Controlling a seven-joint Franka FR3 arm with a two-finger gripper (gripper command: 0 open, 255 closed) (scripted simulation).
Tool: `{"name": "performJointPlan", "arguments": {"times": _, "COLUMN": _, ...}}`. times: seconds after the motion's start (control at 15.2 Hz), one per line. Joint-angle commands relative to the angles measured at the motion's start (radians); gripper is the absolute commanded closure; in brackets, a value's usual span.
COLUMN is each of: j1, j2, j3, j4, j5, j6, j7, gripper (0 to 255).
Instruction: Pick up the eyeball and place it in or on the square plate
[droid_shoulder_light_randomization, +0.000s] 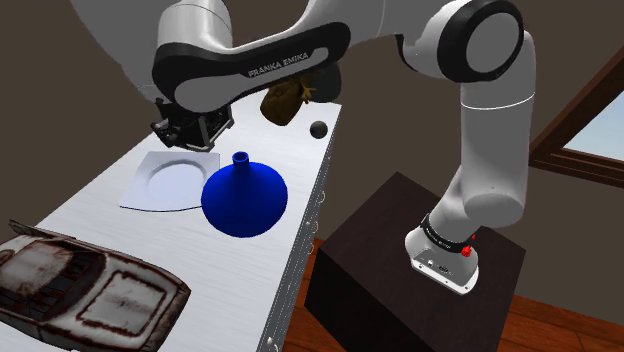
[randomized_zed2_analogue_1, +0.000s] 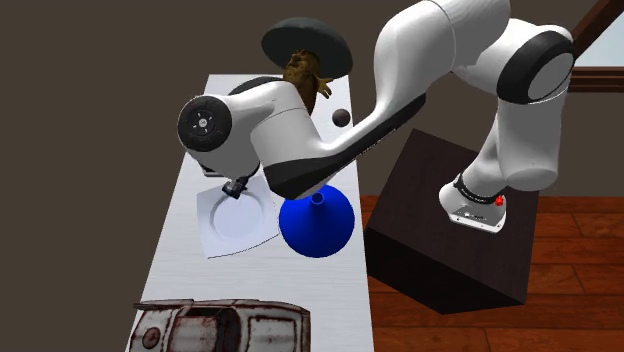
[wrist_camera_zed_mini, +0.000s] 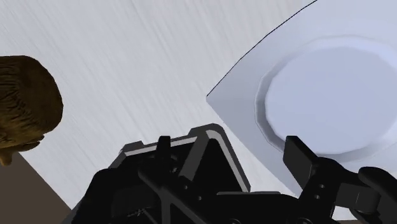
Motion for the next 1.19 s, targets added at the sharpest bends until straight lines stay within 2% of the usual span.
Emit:
{"name": "performJointPlan", "arguments": {"times": 0.0, "j1": -0.081, "j2": -0.094, "j3": 0.021, "j4": -0.148, "j5": 0.046, "j6": 0.078, "j7": -0.031, "gripper": 0}}
{"name": "performJointPlan", "arguments": {"times": 0.26, "j1": -0.219, "j2": -0.265, "j3": 0.041, "j4": -0.381, "j5": 0.149, "j6": 0.216, "j7": -0.140, "gripper": 0}}
{"name": "performJointPlan", "arguments": {"times": 0.53, "j1": -0.320, "j2": -0.422, "j3": 0.030, "j4": -0.573, "j5": 0.266, "j6": 0.336, "j7": -0.293, "gripper": 0}}
{"name": "performJointPlan", "arguments": {"times": 0.79, "j1": -0.380, "j2": -0.557, "j3": -0.017, "j4": -0.732, "j5": 0.383, "j6": 0.432, "j7": -0.473, "gripper": 0}}
{"name": "performJointPlan", "arguments": {"times": 1.12, "j1": -0.415, "j2": -0.680, "j3": -0.111, "j4": -0.888, "j5": 0.498, "j6": 0.515, "j7": -0.704, "gripper": 0}}
